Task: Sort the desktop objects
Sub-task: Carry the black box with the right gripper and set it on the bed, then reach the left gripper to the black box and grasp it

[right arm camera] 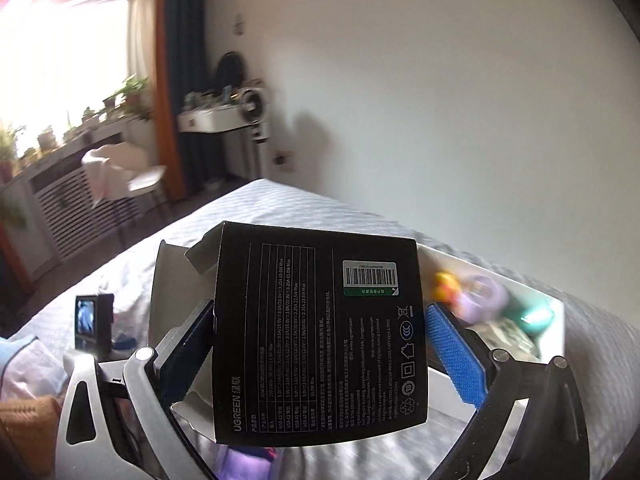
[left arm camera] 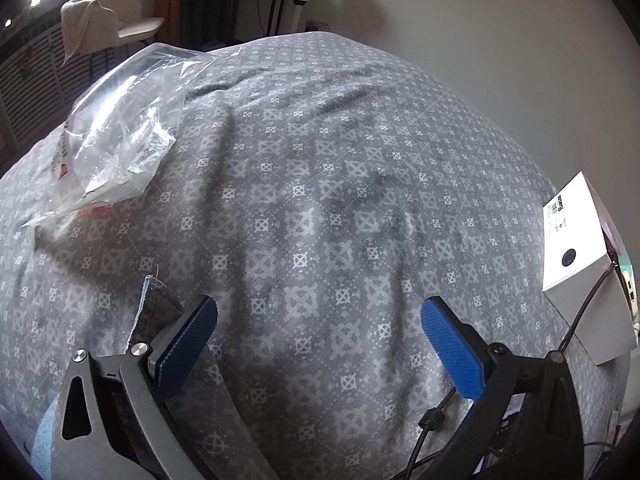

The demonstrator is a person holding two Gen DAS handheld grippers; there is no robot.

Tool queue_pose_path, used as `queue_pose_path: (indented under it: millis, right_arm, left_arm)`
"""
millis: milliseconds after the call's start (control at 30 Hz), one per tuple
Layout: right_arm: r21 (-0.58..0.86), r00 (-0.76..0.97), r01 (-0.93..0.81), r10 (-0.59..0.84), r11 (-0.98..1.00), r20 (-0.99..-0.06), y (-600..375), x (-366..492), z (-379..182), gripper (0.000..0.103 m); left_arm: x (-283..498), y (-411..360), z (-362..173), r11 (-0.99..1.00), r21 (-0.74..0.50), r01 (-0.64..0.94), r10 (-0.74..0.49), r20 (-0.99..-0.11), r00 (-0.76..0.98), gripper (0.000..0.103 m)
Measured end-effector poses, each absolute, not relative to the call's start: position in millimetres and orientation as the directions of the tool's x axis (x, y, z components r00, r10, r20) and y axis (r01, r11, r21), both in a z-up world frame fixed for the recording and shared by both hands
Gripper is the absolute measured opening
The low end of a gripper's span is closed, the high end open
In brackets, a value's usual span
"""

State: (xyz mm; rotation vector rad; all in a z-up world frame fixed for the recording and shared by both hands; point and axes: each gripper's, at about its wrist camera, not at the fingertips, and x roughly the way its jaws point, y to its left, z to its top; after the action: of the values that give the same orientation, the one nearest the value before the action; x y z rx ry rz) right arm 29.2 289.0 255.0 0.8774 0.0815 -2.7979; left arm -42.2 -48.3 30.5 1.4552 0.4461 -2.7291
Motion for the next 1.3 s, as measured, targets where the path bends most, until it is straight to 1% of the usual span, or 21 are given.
queue_pose_path:
  millis: [100, 200, 267, 367, 400, 467, 567, 667, 833, 933, 1033, 1100, 1167, 1300]
  right_arm:
    - [0.023, -0.752, 0.276, -0.23, -0.961, -0.618, 241, -19, 232, 0.102]
    - [-0.003, -0.712, 0.286, -0.211, -0.958, -0.669, 196, -57, 201, 0.102]
    - [-0.043, -0.701, 0.305, -0.194, -0.951, -0.686, 169, -73, 180, 0.102]
    - [-0.158, -0.727, 0.343, -0.155, -0.926, -0.668, 141, -84, 159, 0.103]
    - [-0.176, -0.733, 0.356, -0.157, -0.918, -0.662, 137, -86, 157, 0.103]
    - [-0.166, -0.734, 0.376, -0.183, -0.912, -0.654, 134, -84, 156, 0.103]
    - [-0.144, -0.735, 0.363, -0.188, -0.921, -0.651, 146, -74, 160, 0.103]
    - [-0.128, -0.701, 0.358, -0.175, -0.925, -0.692, 167, -55, 157, 0.103]
    - [-0.116, -0.677, 0.3, -0.125, -0.947, -0.726, 232, 11, 146, 0.103]
    - [-0.132, -0.669, 0.234, -0.061, -0.963, -0.741, 273, 53, 130, 0.103]
    - [-0.098, -0.64, 0.154, -0.024, -0.983, -0.768, 315, 85, 112, 0.103]
    - [-0.077, -0.614, 0.097, 0.001, -0.992, -0.789, 338, 99, 97, 0.103]
    - [-0.031, -0.591, 0.049, -0.004, -0.998, -0.806, 359, 110, 84, 0.103]
    - [0.056, -0.569, -0.012, -0.039, -0.998, -0.822, 388, 125, 64, 0.103]
  left_arm:
    - [-42, -52, 28, -0.954, -0.259, 0.152, 0.132, -0.818, -0.56, 0.102]
    - [-44, -54, 25, -0.952, -0.266, 0.153, 0.141, -0.823, -0.551, 0.102]
    - [-45, -55, 23, -0.949, -0.273, 0.157, 0.147, -0.825, -0.546, 0.102]
    - [-47, -57, 20, -0.946, -0.283, 0.16, 0.156, -0.827, -0.539, 0.102]
    - [-47, -57, 19, -0.946, -0.283, 0.159, 0.157, -0.828, -0.538, 0.102]
    - [-48, -57, 18, -0.946, -0.284, 0.158, 0.16, -0.829, -0.537, 0.102]
    - [-49, -57, 17, -0.944, -0.288, 0.159, 0.163, -0.828, -0.537, 0.102]
    - [-47, -57, 20, -0.944, -0.293, 0.151, 0.167, -0.821, -0.545, 0.102]
    - [-39, -48, 44, -0.945, -0.321, 0.062, 0.224, -0.774, -0.592, 0.102]
    - [-37, -34, 60, -0.946, -0.322, 0.025, 0.246, -0.769, -0.59, 0.102]
    - [-39, -13, 75, -0.939, -0.343, 0.009, 0.274, -0.766, -0.581, 0.102]
    - [-47, 7, 84, -0.952, -0.307, 0.002, 0.249, -0.776, -0.58, 0.102]
    - [-57, 26, 89, -0.967, -0.254, 0.032, 0.189, -0.791, -0.582, 0.102]
    - [-92, 53, 84, -0.972, -0.171, 0.163, 0.053, -0.831, -0.554, 0.102]
